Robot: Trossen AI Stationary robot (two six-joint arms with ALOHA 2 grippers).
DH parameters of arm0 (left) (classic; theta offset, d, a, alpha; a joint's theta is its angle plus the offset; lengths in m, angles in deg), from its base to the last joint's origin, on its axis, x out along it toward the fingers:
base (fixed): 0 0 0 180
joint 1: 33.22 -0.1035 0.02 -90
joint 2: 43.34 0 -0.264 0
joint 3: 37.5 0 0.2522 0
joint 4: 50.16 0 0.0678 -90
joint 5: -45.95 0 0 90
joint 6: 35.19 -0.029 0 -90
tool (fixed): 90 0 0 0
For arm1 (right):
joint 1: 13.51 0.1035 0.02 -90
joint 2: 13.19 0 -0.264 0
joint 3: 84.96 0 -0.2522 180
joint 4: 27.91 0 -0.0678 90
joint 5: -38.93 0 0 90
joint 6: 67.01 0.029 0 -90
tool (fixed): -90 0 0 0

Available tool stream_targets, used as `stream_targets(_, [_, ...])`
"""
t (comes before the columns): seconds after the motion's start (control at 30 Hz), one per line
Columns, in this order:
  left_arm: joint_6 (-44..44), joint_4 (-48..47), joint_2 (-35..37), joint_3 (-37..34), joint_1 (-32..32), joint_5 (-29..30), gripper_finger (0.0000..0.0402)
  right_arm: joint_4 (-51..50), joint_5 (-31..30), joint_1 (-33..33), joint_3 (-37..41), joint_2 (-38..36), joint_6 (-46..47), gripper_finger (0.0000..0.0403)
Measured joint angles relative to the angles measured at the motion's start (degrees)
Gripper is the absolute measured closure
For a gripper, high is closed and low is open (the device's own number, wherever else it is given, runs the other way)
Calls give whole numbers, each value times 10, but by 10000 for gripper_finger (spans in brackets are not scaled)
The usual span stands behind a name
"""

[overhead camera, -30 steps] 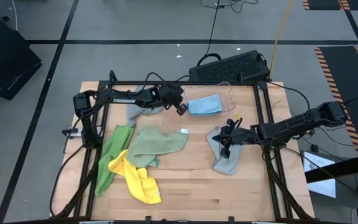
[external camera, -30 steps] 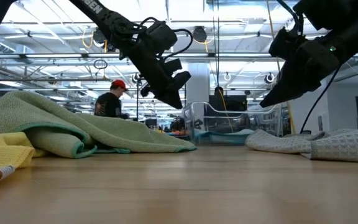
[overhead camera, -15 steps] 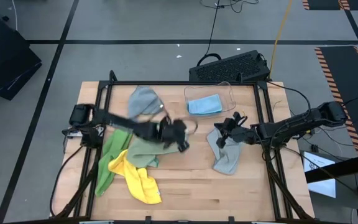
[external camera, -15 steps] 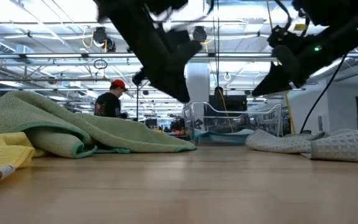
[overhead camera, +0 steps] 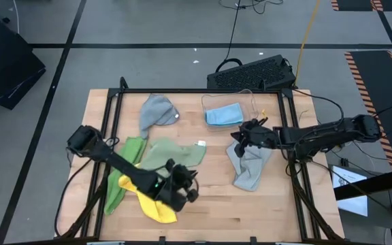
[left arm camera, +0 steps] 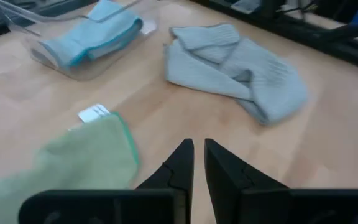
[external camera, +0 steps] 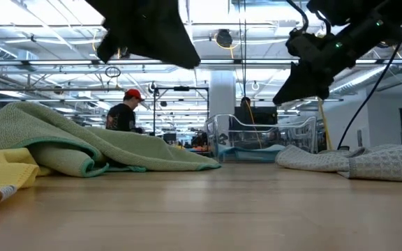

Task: Fold microfiber towels
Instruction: Fold the light gray towel

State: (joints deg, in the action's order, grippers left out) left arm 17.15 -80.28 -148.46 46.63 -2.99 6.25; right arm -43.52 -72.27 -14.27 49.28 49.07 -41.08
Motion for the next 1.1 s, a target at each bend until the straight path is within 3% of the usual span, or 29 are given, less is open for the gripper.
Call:
stream_targets(0.2, [21,1,-10,0,44,40,360,-189,-27,-60,-99,0,-36,403])
stream_targets(0.33, [22,1,-26,-1,54,43,360,-259,-27,-117,-128,0,-82,403])
stream_targets(0.53, [36,13,-57,0,53,43,360,-263,-10,-194,-105,0,-126,403])
stream_targets(0.73, [-2,8,-84,0,36,43,360,-250,-9,-222,-78,0,-155,403])
stream_targets(0.83, [22,6,-97,0,23,41,360,-244,18,-224,-79,0,-147,403])
stream_targets(0.97, [90,-22,-130,0,7,-2,360,-247,23,-224,-79,0,-118,403])
stream_targets(1.1, [165,-137,-137,0,-4,-78,360,-245,35,-222,-79,-9,-76,403])
